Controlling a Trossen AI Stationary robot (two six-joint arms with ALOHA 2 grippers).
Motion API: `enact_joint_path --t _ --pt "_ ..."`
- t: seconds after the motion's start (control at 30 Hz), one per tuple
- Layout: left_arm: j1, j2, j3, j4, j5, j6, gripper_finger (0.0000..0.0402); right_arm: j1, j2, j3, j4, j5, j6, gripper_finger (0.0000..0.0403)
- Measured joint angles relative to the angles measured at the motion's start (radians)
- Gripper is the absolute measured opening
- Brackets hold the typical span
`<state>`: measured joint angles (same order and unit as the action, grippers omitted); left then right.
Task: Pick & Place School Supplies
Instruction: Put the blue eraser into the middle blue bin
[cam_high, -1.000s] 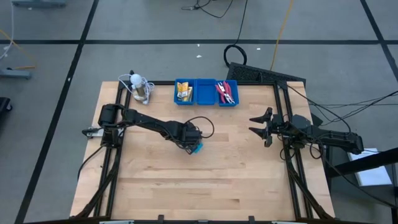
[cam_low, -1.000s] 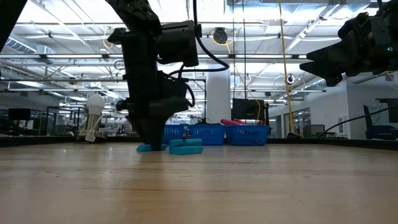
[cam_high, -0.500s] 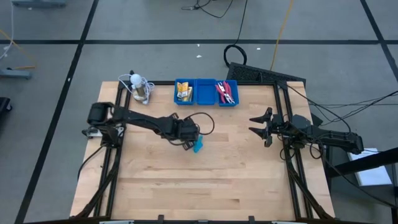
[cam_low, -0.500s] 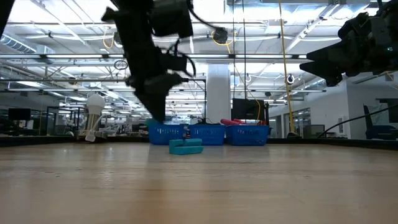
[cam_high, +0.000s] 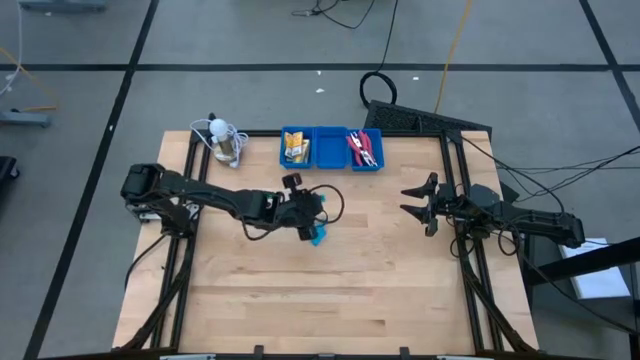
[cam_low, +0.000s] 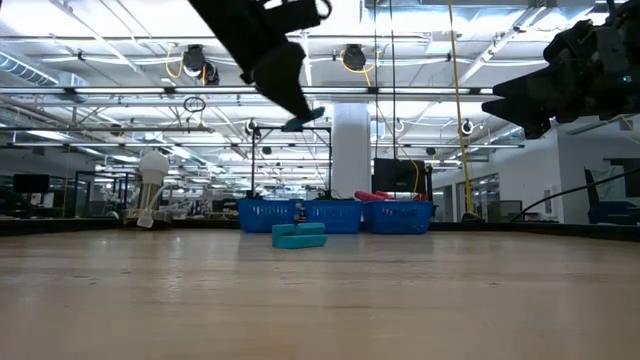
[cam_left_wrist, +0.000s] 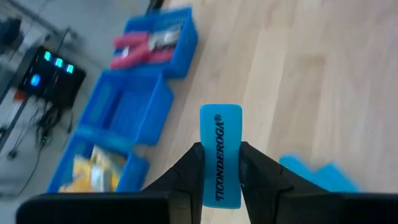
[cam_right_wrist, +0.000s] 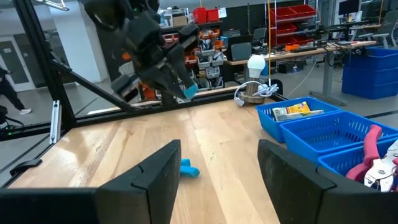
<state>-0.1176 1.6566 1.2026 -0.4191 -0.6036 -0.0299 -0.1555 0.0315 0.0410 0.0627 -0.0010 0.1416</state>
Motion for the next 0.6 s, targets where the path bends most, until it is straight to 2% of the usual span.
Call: enact_joint_path --t 0.23,0.4,0.53,0.6 --pt "0.014 0.000 -0.006 0.160 0.011 0.225 0.0084 0.000 0.000 0.000 0.000 0.000 0.000 0.0206" --pt "0.041 0.000 -0.006 0.184 0.012 0.394 0.0088 0.000 0.000 0.000 0.052 0.027 0.040 0.0207" --pt "0.063 0.000 -0.006 0.182 0.013 0.565 0.0094 0.000 0.002 0.000 0.133 0.036 0.135 0.0208" --pt "0.071 0.000 -0.006 0.186 0.018 0.667 0.0095 0.000 0.002 0.000 0.158 0.081 0.170 0.0208"
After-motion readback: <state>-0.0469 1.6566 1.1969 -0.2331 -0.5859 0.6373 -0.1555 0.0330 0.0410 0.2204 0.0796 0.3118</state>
